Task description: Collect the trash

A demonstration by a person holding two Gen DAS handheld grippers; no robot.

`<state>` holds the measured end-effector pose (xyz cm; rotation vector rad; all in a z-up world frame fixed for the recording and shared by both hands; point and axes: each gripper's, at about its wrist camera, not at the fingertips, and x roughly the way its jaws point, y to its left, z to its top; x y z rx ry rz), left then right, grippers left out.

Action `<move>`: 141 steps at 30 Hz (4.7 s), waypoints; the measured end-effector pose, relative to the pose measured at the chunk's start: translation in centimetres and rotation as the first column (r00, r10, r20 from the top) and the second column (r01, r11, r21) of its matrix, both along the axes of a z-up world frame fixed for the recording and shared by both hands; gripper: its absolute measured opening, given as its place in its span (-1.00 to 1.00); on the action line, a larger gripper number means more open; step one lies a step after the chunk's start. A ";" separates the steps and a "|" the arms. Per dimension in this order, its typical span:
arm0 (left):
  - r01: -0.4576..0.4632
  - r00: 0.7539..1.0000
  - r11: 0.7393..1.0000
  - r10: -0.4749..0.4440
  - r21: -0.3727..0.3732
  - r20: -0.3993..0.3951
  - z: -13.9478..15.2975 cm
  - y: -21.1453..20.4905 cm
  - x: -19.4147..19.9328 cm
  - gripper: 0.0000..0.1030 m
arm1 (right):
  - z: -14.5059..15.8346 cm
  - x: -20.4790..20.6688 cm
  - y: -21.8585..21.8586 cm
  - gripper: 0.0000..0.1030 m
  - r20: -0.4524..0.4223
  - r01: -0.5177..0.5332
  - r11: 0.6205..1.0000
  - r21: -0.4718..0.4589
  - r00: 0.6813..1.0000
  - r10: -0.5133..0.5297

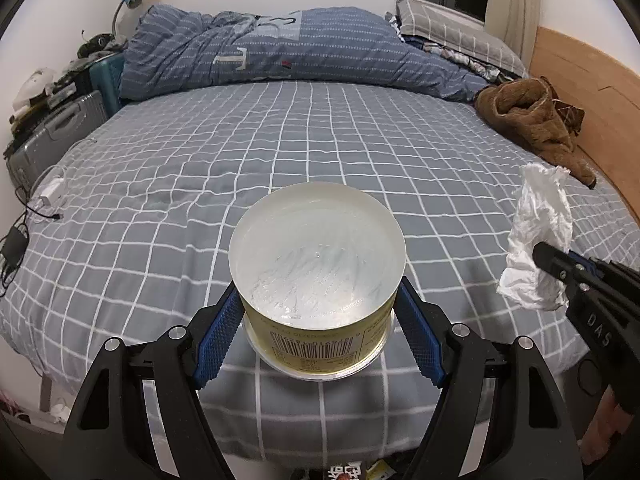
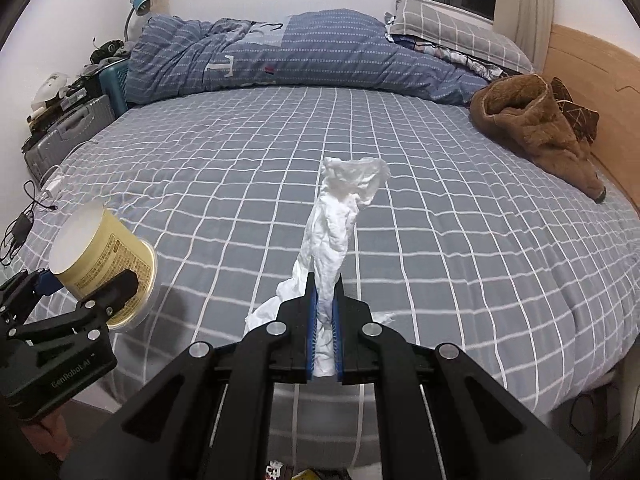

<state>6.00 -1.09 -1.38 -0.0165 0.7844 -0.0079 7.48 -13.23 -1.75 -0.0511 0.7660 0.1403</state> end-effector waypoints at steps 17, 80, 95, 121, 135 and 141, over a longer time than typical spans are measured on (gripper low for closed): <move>0.026 1.000 1.000 -0.026 -0.006 0.000 0.4 -1.2 -9.7 0.43 | -0.8 -10.0 -0.9 -0.88 -0.030 -0.012 1.000 -0.001 0.999 0.012; -0.094 0.945 0.996 0.086 -0.009 -0.315 -14.9 5.3 -17.5 0.43 | -18.7 -16.7 4.6 -0.38 -0.398 -0.115 0.992 -0.048 0.913 0.087; -0.026 0.938 1.000 0.024 -0.002 -0.346 -17.3 2.5 -17.1 0.43 | -19.8 -17.4 0.6 0.76 -0.361 -0.045 0.996 -0.079 0.933 0.014; 0.089 0.953 0.995 -0.095 -0.035 -0.288 -14.2 -5.9 -16.6 0.69 | -11.9 -17.3 -8.0 0.85 -0.210 0.121 0.990 -0.066 0.969 -0.132; 0.033 0.981 0.999 -0.036 -0.022 -0.192 -8.8 -2.6 -17.3 0.89 | -8.2 -18.0 -4.9 0.85 -0.148 0.057 0.997 -0.044 0.987 -0.063; 0.029 0.995 1.000 -0.029 -0.005 -0.096 -2.9 -0.7 -19.4 0.89 | -3.3 -19.8 -3.8 0.85 -0.065 0.052 0.998 -0.034 0.996 -0.054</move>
